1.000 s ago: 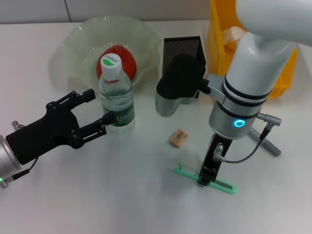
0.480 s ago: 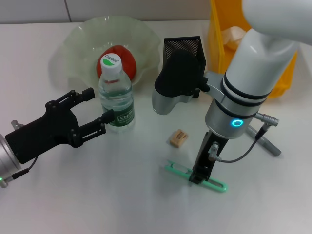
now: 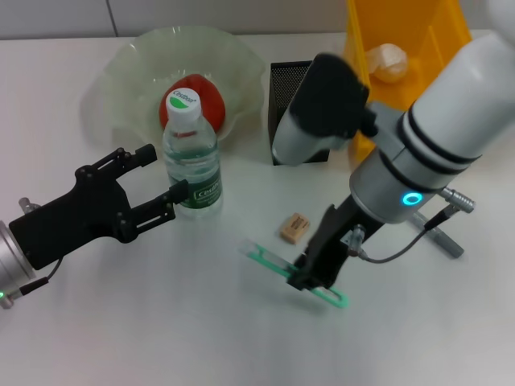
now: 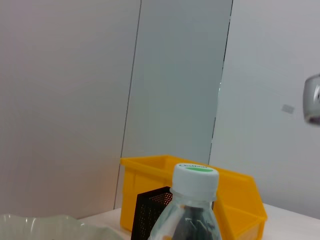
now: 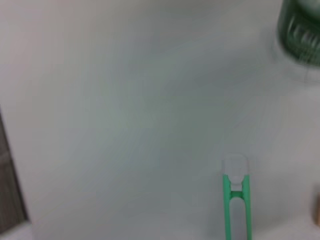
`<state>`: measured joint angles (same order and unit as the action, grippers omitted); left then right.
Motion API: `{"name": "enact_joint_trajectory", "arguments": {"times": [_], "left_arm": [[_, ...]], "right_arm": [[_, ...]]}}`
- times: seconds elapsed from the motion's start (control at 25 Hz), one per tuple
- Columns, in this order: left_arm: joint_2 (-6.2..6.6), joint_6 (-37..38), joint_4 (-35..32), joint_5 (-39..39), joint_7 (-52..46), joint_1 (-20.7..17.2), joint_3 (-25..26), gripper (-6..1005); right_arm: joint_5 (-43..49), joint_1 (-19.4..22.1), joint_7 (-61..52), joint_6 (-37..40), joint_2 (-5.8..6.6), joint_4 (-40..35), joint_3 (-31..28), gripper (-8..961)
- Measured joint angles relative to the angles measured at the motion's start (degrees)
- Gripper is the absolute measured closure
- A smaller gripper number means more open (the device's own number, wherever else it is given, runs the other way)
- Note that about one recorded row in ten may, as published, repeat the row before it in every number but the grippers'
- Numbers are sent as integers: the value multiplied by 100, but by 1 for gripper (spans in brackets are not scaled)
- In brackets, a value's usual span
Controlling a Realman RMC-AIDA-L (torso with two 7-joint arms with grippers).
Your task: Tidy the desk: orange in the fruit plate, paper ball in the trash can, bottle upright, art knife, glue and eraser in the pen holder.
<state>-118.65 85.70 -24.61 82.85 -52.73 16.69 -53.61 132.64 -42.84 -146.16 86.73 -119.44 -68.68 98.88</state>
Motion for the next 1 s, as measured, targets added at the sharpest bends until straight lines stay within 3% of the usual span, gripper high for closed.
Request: {"name": "enact_joint_trajectory", "arguments": {"times": [0.16,0.4,1.0], "left_arm": [[0,0,0,5,0,21,0,203],[0,0,0,34,0,29,0,203],[0,0,69,39,0,29,0,203]], "right_arm": [[-589,437,490,122,9,-324,-594,771],[-1036,712,890,166,11,-296,-1143,770],[-1110,881,1045,111,17,-275,-1273,770]]}}
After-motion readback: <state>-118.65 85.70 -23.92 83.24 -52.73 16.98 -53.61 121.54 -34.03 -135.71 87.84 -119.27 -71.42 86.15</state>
